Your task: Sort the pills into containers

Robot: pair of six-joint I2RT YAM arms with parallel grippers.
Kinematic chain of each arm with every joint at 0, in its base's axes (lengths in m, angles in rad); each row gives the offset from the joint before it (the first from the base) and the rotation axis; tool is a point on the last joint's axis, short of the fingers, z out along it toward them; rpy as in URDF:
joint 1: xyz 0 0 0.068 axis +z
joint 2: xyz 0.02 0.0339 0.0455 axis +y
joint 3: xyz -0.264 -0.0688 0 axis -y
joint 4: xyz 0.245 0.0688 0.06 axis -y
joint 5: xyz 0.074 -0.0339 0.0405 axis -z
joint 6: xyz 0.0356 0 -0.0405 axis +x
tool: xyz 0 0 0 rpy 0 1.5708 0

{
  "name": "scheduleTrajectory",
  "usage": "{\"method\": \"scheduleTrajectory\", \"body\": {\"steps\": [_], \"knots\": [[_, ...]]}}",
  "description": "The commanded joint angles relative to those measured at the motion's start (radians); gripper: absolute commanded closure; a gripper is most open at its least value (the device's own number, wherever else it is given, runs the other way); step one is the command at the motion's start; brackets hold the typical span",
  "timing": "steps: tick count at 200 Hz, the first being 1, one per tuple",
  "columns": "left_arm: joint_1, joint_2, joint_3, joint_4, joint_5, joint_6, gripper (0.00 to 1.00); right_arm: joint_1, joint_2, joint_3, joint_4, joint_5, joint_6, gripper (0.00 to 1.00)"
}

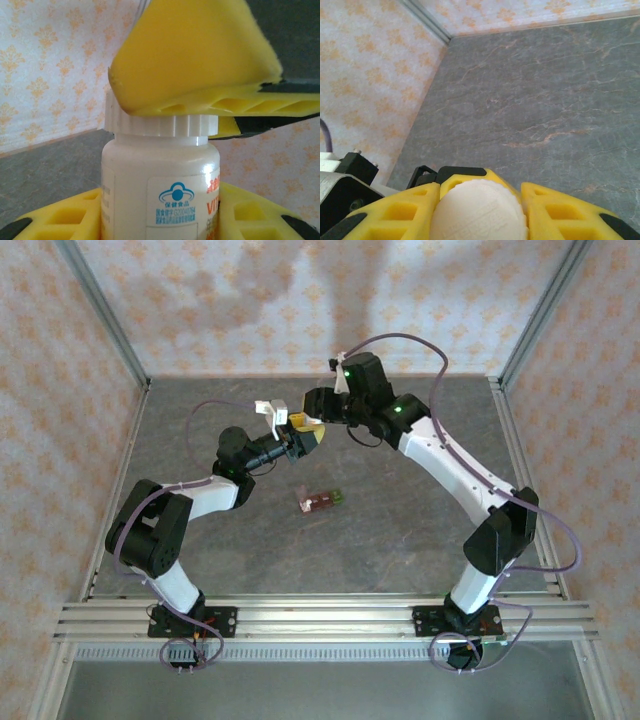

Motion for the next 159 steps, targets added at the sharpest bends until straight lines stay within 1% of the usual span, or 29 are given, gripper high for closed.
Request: {"method": "scheduleTrajectory", "body": {"steps": [1, 12, 31, 58, 88, 97, 116, 134, 145, 159], "knots": [[0.001, 0.005, 0.028, 0.053, -0.006, 0.014, 1.0, 0.074, -0.037, -0.03, -0.026, 0.23, 0.147, 0.73], [0.001, 0.009, 0.027, 0.052, -0.012, 0.015, 1.0, 0.105, -0.037, -0.04, -0.027, 0.3, 0.207, 0.73], [0.001, 0.011, 0.025, 0.052, -0.018, 0.017, 1.0, 0.152, -0.027, -0.049, -0.007, 0.363, 0.268, 0.73], [0.001, 0.008, 0.022, 0.049, -0.026, 0.029, 1.0, 0.172, -0.003, -0.023, 0.007, 0.372, 0.292, 0.73], [0.001, 0.012, 0.022, 0.048, -0.034, 0.033, 1.0, 0.168, 0.018, 0.028, -0.032, 0.382, 0.274, 0.72], [0.001, 0.015, 0.023, 0.049, -0.034, 0.034, 1.0, 0.165, 0.017, 0.038, -0.037, 0.375, 0.263, 0.67], [0.001, 0.014, 0.021, 0.046, -0.03, 0.035, 1.0, 0.148, -0.006, 0.035, -0.036, 0.363, 0.229, 0.48], [0.001, 0.013, 0.018, 0.044, -0.022, 0.036, 1.0, 0.116, -0.049, 0.009, -0.027, 0.35, 0.199, 0.35], [0.001, 0.016, 0.018, 0.047, -0.017, 0.036, 1.0, 0.094, -0.076, -0.016, -0.006, 0.329, 0.182, 0.29], [0.001, 0.019, 0.017, 0.05, -0.009, 0.029, 1.0, 0.059, -0.094, -0.03, 0.014, 0.256, 0.147, 0.24]]}}
